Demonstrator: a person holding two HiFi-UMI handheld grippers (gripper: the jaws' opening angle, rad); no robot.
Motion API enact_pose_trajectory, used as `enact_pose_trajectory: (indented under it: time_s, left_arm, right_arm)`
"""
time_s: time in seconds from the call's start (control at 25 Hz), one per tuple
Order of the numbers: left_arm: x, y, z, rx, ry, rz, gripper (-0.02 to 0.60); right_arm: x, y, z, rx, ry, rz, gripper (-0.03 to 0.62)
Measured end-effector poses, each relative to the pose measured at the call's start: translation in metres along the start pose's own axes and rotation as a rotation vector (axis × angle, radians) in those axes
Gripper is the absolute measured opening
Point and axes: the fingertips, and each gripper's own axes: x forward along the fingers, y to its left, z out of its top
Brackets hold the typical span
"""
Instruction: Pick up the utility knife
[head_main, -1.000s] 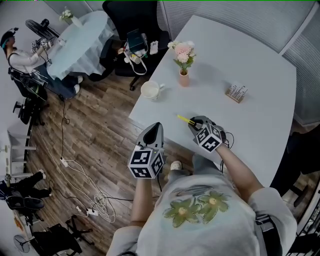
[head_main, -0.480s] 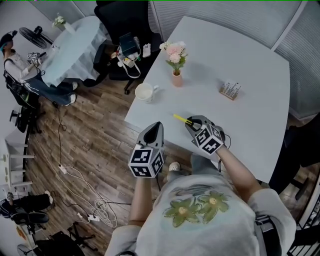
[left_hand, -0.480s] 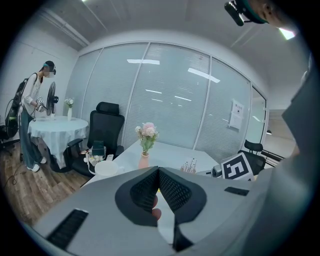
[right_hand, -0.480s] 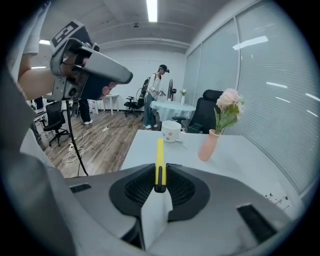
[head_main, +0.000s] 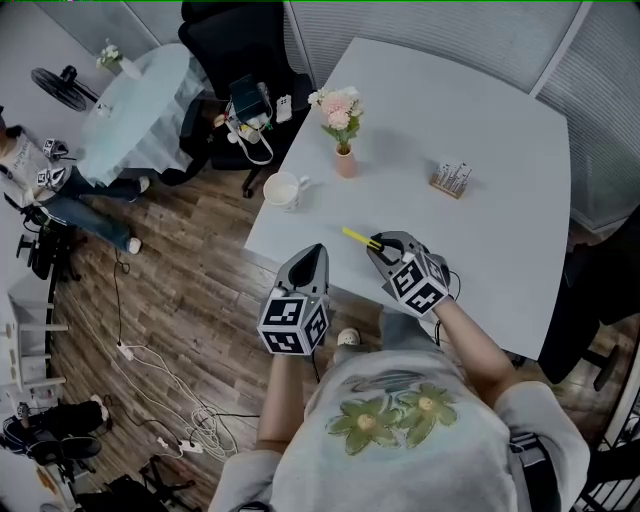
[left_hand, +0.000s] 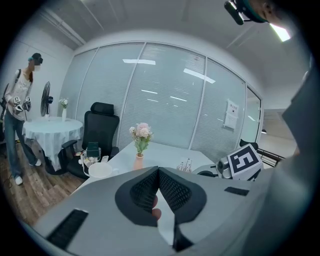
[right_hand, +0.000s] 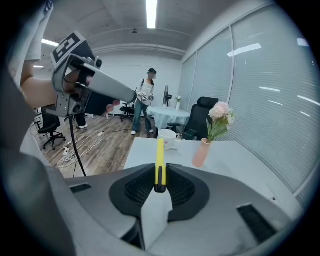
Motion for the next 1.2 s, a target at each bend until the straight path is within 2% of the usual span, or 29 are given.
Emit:
enact_pose_trajectory:
  time_s: [1.2]
  left_arm:
    - [0.003,-0.045,-0.003,0.057,0.017,-0.132,0.002]
  right_arm:
    - [-0.087,0.000,0.057,0.092,-0.237,-0.159,0.071]
